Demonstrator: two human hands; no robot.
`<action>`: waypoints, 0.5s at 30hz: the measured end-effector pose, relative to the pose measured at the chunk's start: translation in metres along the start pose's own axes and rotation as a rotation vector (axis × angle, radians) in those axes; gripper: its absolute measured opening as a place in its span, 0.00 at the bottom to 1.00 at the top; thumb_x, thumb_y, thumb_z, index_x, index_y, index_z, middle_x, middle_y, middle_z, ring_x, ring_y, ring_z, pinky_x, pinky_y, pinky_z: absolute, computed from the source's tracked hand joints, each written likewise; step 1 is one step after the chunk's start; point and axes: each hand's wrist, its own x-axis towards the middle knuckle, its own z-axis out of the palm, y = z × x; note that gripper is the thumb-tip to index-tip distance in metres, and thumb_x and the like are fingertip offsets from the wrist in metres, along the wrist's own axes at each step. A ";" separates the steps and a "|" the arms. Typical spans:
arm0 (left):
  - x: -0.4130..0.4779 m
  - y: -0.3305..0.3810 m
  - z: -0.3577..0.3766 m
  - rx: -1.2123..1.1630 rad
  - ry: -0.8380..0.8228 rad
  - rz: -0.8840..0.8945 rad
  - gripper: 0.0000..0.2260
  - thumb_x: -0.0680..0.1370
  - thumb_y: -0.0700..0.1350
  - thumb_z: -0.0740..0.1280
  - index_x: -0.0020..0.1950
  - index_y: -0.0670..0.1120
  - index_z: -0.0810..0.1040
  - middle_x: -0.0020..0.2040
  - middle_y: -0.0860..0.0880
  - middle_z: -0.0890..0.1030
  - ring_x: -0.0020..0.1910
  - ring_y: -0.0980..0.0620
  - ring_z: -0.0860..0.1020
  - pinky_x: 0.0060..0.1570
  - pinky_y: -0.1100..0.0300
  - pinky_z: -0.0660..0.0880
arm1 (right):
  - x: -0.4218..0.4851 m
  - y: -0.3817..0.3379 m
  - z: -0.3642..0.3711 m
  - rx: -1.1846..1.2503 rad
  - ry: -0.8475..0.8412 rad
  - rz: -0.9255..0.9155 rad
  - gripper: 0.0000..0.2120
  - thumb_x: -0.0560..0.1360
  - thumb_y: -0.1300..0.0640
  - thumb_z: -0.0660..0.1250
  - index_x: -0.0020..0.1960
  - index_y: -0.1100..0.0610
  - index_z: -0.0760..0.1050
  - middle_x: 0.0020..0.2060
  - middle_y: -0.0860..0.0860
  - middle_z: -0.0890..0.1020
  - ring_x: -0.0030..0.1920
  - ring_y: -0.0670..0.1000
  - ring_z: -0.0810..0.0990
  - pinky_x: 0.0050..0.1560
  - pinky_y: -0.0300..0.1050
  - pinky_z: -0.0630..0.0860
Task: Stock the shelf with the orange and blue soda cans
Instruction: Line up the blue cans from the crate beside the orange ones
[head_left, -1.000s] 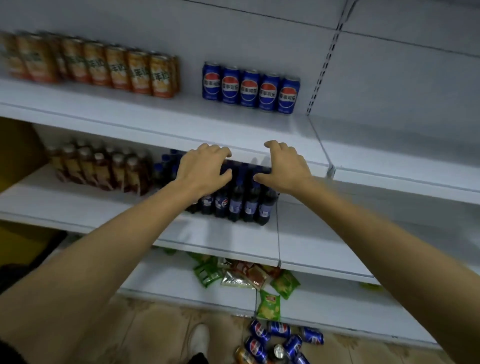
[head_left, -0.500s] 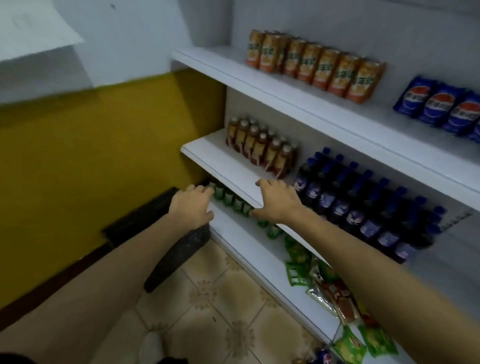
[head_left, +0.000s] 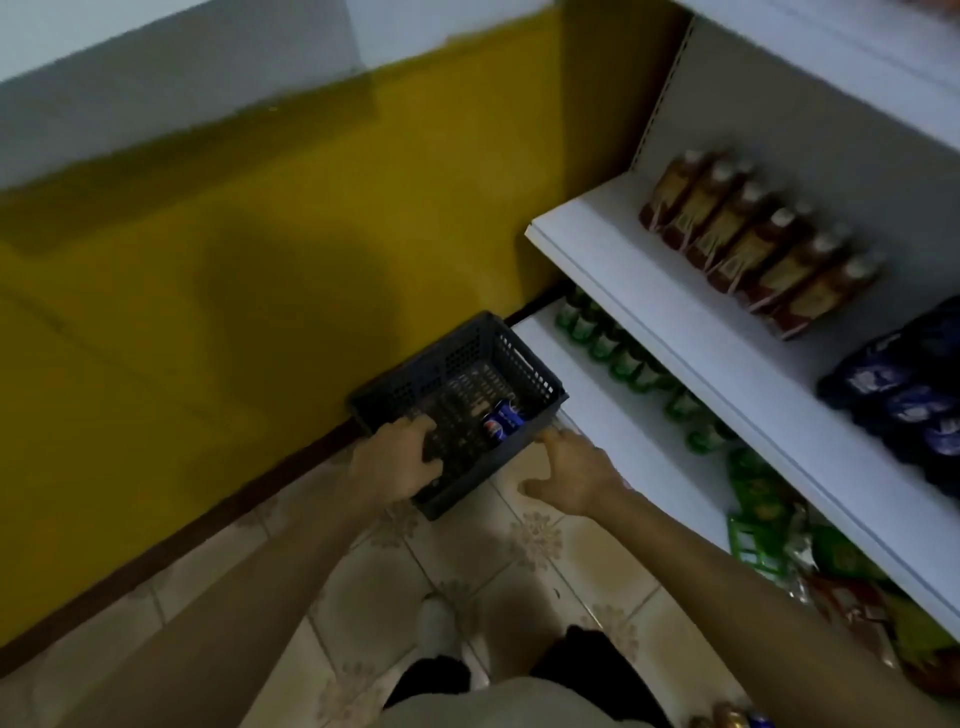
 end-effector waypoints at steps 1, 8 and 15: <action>0.012 -0.002 0.004 -0.022 -0.033 -0.005 0.24 0.77 0.54 0.65 0.71 0.49 0.64 0.65 0.46 0.72 0.62 0.47 0.72 0.55 0.51 0.75 | 0.011 0.002 0.003 0.025 -0.026 0.027 0.33 0.73 0.43 0.68 0.72 0.54 0.61 0.66 0.56 0.70 0.64 0.57 0.71 0.58 0.48 0.72; 0.131 -0.013 0.049 -0.358 -0.262 -0.145 0.23 0.78 0.50 0.66 0.70 0.44 0.66 0.65 0.47 0.73 0.64 0.47 0.73 0.62 0.51 0.72 | 0.146 0.036 0.024 0.377 -0.114 0.115 0.28 0.75 0.51 0.69 0.70 0.56 0.64 0.63 0.57 0.74 0.61 0.56 0.74 0.53 0.43 0.70; 0.326 -0.072 0.176 -0.689 -0.188 -0.502 0.16 0.79 0.44 0.65 0.66 0.41 0.71 0.58 0.47 0.76 0.57 0.49 0.75 0.56 0.57 0.71 | 0.384 0.087 0.130 0.417 -0.098 0.213 0.25 0.75 0.52 0.68 0.69 0.54 0.65 0.62 0.54 0.76 0.60 0.58 0.76 0.56 0.49 0.75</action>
